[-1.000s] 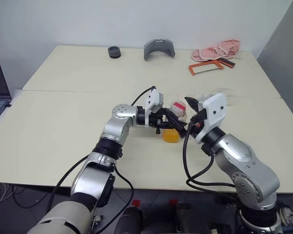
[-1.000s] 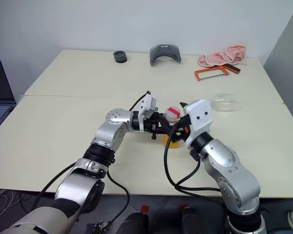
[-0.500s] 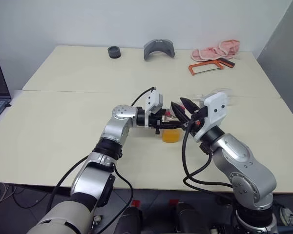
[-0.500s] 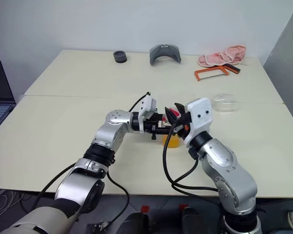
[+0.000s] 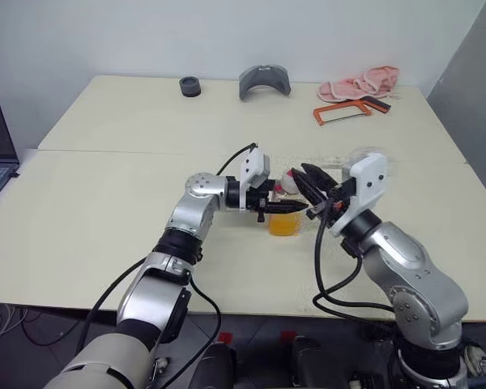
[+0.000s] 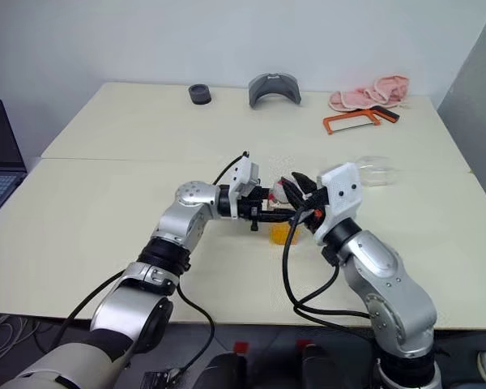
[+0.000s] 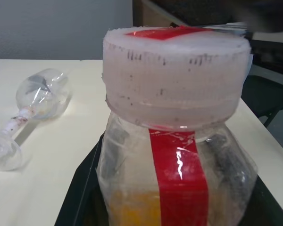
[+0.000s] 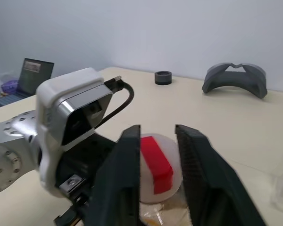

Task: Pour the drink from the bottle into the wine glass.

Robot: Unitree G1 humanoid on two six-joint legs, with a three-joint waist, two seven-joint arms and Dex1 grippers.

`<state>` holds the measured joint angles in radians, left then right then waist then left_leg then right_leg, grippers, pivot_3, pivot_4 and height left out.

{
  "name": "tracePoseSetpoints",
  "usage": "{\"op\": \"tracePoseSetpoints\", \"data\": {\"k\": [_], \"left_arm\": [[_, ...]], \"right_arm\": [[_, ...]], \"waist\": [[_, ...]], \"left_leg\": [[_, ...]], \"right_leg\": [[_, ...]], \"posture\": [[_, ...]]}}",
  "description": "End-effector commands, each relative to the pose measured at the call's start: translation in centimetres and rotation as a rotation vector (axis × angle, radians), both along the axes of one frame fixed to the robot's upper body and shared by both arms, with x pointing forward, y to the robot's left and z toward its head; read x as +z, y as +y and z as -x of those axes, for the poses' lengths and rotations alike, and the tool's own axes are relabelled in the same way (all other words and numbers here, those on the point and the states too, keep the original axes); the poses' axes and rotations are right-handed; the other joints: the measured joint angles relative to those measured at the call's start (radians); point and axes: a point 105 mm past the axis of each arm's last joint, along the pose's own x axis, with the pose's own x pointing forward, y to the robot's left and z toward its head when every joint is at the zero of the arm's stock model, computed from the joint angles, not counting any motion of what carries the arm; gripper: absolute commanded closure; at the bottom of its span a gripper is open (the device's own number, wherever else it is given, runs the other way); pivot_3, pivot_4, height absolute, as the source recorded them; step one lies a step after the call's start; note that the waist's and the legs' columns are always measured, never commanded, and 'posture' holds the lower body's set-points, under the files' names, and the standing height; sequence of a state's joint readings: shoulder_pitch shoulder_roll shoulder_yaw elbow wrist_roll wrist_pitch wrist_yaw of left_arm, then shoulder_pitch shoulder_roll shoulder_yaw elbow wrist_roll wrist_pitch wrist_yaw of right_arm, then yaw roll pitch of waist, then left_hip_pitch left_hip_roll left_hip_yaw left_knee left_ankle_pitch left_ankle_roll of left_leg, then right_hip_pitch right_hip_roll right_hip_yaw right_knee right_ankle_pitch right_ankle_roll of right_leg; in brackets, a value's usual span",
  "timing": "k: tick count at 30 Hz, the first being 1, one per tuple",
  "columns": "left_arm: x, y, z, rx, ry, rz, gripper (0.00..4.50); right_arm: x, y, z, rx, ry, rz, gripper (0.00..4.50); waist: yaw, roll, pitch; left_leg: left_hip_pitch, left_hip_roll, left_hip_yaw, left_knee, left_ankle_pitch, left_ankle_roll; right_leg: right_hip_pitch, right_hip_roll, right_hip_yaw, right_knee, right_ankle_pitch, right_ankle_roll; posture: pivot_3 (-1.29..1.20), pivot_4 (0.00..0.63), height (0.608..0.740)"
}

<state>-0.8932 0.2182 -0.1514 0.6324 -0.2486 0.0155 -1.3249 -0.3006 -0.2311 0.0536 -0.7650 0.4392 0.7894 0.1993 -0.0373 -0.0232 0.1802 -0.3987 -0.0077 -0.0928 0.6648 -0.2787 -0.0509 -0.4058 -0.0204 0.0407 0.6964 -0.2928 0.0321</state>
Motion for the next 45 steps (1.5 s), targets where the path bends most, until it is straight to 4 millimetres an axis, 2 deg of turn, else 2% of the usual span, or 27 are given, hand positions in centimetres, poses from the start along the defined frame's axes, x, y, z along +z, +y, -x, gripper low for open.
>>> {"op": "tracePoseSetpoints", "data": {"k": [1, 6, 10, 23, 27, 30, 34, 36, 38, 40, 43, 45], "left_arm": [[2.1, -0.3, 0.1, -0.022, -0.076, 0.032, 2.71], [2.0, -0.5, 0.1, -0.026, -0.077, 0.03, 2.71], [1.9, -0.5, 0.2, -0.028, -0.079, 0.026, 2.71], [1.8, -0.3, 0.2, -0.024, -0.079, 0.02, 2.71], [1.7, -0.2, 0.3, -0.027, -0.076, 0.019, 2.71], [1.7, -0.2, 0.4, -0.032, -0.071, 0.017, 2.71], [1.6, -0.3, 0.6, -0.058, -0.057, 0.014, 2.71], [1.5, -0.3, 1.1, -0.099, -0.047, -0.002, 2.72], [1.5, -0.3, 1.4, -0.134, -0.041, -0.014, 2.72], [1.5, -0.2, 1.6, -0.151, -0.039, -0.019, 2.72], [1.6, -0.3, 1.6, -0.152, -0.039, -0.016, 2.72], [1.7, -0.3, 1.6, -0.14, -0.036, -0.007, 2.73]], "right_arm": [[0.8, 0.5, 1.0, 0.038, -0.025, 0.004, 1.86], [0.0, 0.6, -0.1, -0.016, 0.008, 0.039, 1.81], [0.1, 0.5, -0.9, -0.054, 0.002, 0.036, 1.81], [0.3, 0.6, -1.3, -0.063, -0.019, 0.028, 1.81], [0.3, 0.7, -1.3, -0.052, -0.024, 0.028, 2.62], [0.1, 1.0, -1.1, -0.018, -0.029, 0.037, 2.62], [0.6, 2.2, -0.5, 0.169, -0.119, 0.11, 2.62], [0.4, 2.5, -0.1, 0.398, -0.187, 0.275, 2.62], [0.2, 2.0, -0.5, 0.59, -0.155, 0.391, 2.62], [0.3, 1.6, -0.9, 0.707, -0.065, 0.405, 2.62], [0.7, 0.9, -2.0, 0.737, 0.035, 0.383, 2.62], [1.0, 0.4, -2.6, 0.685, 0.035, 0.365, 1.89]], "waist": [[-0.001, 0.0, 0.0], [-0.002, 0.0, 0.0], [-0.004, 0.0, 0.0], [-0.005, 0.0, 0.0], [-0.005, 0.0, 0.0], [-0.005, 0.0, 0.0], [-0.006, 0.0, 0.0], [-0.008, 0.0, 0.0], [-0.014, 0.0, 0.0], [-0.018, 0.0, 0.0], [-0.019, 0.0, 0.0], [-0.019, 0.0, 0.0]], "left_leg": [[0.0, 0.0, 0.0, 0.0, 0.0, 0.0], [0.0, 0.0, 0.0, 0.0, 0.0, 0.0], [0.0, 0.0, 0.0, 0.0, 0.0, 0.0], [0.0, 0.0, 0.0, 0.0, 0.0, 0.0], [0.0, 0.0, 0.0, 0.0, 0.0, 0.0], [0.0, 0.0, 0.0, 0.0, 0.0, 0.0], [0.0, 0.0, 0.0, 0.0, 0.0, 0.0], [0.0, -0.001, 0.002, 0.0, 0.0, 0.0], [0.001, -0.002, 0.007, 0.001, 0.0, 0.001], [0.001, -0.001, 0.008, 0.0, 0.0, 0.001], [0.001, 0.0, 0.007, 0.0, 0.0, 0.001], [0.001, 0.001, 0.006, 0.0, 0.0, 0.001]], "right_leg": [[0.0, 0.0, 0.0, 0.0, 0.0, 0.0], [0.0, 0.0, 0.0, 0.0, 0.0, 0.0], [0.0, 0.0, 0.0, 0.0, 0.0, 0.0], [0.0, 0.0, 0.0, 0.0, 0.0, 0.0], [0.0, 0.0, 0.0, 0.0, 0.0, 0.0], [0.0, 0.0, 0.0, 0.0, 0.0, 0.0], [0.0, 0.0, 0.0, 0.0, 0.0, 0.0], [0.0, 0.0, 0.0, 0.0, 0.0, 0.0], [0.0, 0.0, 0.0, 0.0, 0.0, 0.0], [0.001, 0.001, 0.0, 0.0, 0.0, 0.0], [0.001, 0.002, -0.001, 0.0, 0.0, 0.0], [0.0, 0.001, -0.001, 0.0, 0.0, 0.0]], "posture": [[0.0, 0.15, 0.74], [0.0, 0.15, 0.74], [0.0, 0.15, 0.74], [0.0, 0.15, 0.74], [0.0, 0.15, 0.74], [0.0, 0.15, 0.74], [0.0, 0.15, 0.74], [0.0, 0.15, 0.74], [0.0, 0.15, 0.74], [0.0, 0.15, 0.74], [0.0, 0.15, 0.74], [0.0, 0.15, 0.74]]}}
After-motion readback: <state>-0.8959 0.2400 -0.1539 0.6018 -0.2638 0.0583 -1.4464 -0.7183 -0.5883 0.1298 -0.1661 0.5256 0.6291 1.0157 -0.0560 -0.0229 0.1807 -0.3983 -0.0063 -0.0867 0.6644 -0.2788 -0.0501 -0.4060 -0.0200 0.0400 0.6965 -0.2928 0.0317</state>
